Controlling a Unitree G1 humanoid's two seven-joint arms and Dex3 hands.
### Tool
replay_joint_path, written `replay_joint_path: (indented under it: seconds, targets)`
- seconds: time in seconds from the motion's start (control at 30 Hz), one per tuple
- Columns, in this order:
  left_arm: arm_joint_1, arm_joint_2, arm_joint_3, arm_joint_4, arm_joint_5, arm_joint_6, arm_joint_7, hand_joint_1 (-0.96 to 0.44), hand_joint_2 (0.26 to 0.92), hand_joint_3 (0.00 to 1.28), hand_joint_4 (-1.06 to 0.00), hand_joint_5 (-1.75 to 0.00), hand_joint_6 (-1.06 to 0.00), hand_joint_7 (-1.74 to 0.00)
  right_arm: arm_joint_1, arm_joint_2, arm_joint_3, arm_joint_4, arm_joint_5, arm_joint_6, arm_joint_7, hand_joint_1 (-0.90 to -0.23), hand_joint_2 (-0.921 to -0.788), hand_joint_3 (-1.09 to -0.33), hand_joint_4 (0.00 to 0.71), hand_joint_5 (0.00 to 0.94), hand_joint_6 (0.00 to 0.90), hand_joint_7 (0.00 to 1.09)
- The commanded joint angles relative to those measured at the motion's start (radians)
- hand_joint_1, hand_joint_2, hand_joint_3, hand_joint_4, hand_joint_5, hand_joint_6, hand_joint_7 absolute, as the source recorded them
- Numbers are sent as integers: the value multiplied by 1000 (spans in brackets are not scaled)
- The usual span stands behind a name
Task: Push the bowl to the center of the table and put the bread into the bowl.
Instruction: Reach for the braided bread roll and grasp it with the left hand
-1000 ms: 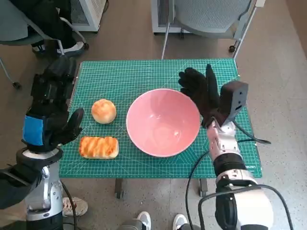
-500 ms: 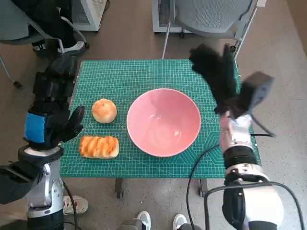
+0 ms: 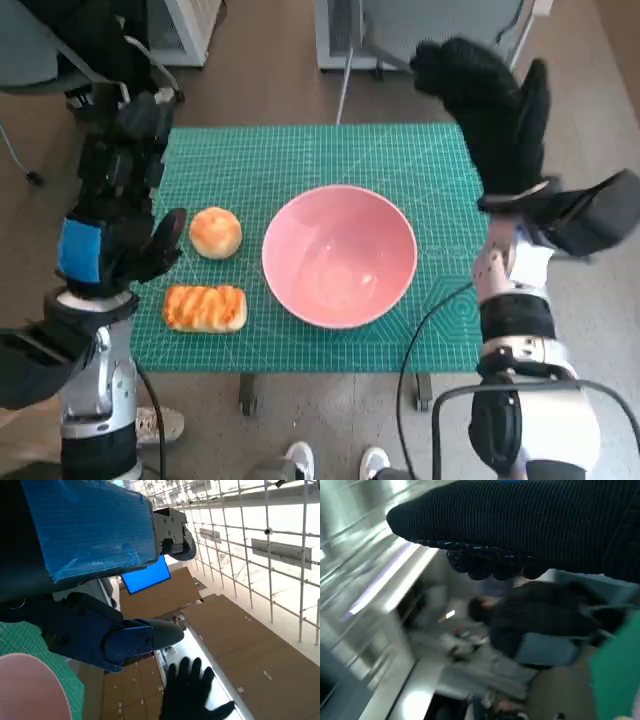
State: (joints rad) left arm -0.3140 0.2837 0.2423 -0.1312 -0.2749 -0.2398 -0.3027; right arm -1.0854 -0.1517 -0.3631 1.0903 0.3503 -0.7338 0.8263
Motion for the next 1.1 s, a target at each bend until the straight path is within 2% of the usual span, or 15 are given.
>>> replay_joint_path:
  seconds: [0.03, 0.13, 0.27, 0.63, 0.87, 0.97, 1.03, 1.1]
  targets:
    - [-16, 13, -9, 1, 12, 1, -2, -614, 921, 507, -22, -158, 1, -495, 27, -2, 0, -16, 28, -1, 47, -680, -921, -767, 314, 0, 392, 0]
    - [-36, 13, -20, 5, 12, 3, -8, -609, 921, 520, -17, -165, 1, -496, 42, 0, 0, -74, 62, -3, 94, -681, -921, -760, 313, 0, 378, 1]
    - [-44, 14, -24, 5, 6, 6, -13, -603, 921, 525, -11, -174, 1, -494, 56, 0, 4, -105, 81, 1, 113, -678, -921, -758, 312, 0, 375, 1]
    - [-51, 46, -30, -41, 16, 43, -18, -598, 921, 503, 1, -195, 1, -497, 83, -6, 17, -143, 99, 4, 129, -675, -921, -759, 300, 0, 382, 5]
    - [-40, 90, -30, -83, 107, 58, 0, -585, 919, 471, 1, -258, 1, -549, 105, -3, 31, -176, 99, -1, 127, -678, -921, -762, 296, 0, 390, 9]
    - [-20, 171, -30, -139, 238, 102, 4, -562, 889, 452, 1, -305, 1, -586, 115, -3, 38, -192, 99, 0, 127, -676, -921, -771, 292, 0, 388, 8]
    - [4, 249, -40, -210, 340, 198, -29, -544, 862, 439, 1, -323, 1, -603, 117, -5, 40, -196, 102, 4, 128, -675, -921, -776, 291, 0, 388, 8]
    - [36, 344, -59, -304, 462, 337, -91, -494, 769, 383, 0, -313, 1, -605, 117, -7, 41, -197, 104, 6, 130, -670, -921, -779, 291, 0, 388, 8]
